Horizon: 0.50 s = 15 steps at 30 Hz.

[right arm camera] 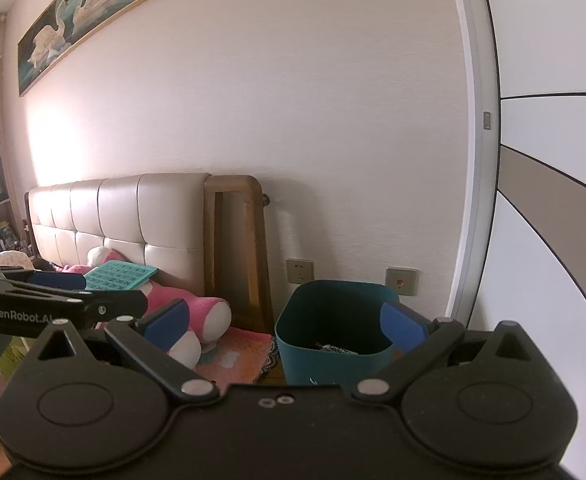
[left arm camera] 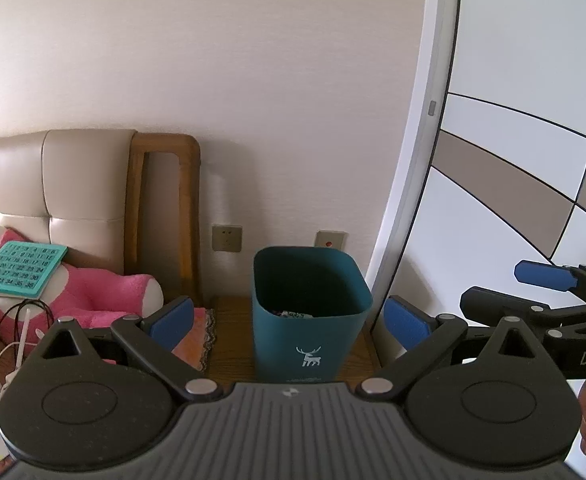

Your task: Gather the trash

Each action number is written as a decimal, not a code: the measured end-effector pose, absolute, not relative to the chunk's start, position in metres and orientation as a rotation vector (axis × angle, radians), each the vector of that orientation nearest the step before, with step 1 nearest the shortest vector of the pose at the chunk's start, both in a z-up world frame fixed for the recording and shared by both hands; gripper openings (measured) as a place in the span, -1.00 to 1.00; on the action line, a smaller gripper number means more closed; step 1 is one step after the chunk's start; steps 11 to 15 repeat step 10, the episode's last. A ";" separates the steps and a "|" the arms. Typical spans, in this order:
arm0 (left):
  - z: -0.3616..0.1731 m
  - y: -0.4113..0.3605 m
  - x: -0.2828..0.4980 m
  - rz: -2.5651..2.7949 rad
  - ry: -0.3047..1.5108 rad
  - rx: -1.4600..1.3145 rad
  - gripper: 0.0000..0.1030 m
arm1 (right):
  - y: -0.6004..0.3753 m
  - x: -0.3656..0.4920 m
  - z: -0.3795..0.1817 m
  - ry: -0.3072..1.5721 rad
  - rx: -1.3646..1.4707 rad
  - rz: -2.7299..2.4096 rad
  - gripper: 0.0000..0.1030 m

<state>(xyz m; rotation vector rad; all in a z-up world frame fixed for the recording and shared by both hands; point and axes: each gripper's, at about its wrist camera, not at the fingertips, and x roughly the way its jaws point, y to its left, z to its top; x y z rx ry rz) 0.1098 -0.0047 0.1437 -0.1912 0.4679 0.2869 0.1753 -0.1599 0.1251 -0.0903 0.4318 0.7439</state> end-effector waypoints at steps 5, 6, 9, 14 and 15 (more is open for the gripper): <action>0.143 -0.008 0.110 0.275 0.460 -0.174 0.98 | -0.161 0.174 0.124 0.432 -0.088 0.737 0.98; 0.142 -0.008 0.110 0.271 0.461 -0.174 0.98 | -0.161 0.174 0.124 0.432 -0.087 0.735 0.98; 0.140 -0.005 0.111 0.262 0.468 -0.188 0.98 | -0.160 0.173 0.124 0.434 -0.089 0.730 0.98; 0.140 -0.004 0.111 0.260 0.468 -0.193 0.98 | -0.160 0.172 0.124 0.435 -0.089 0.728 0.98; 0.140 -0.004 0.111 0.260 0.468 -0.193 0.98 | -0.160 0.172 0.124 0.435 -0.089 0.728 0.98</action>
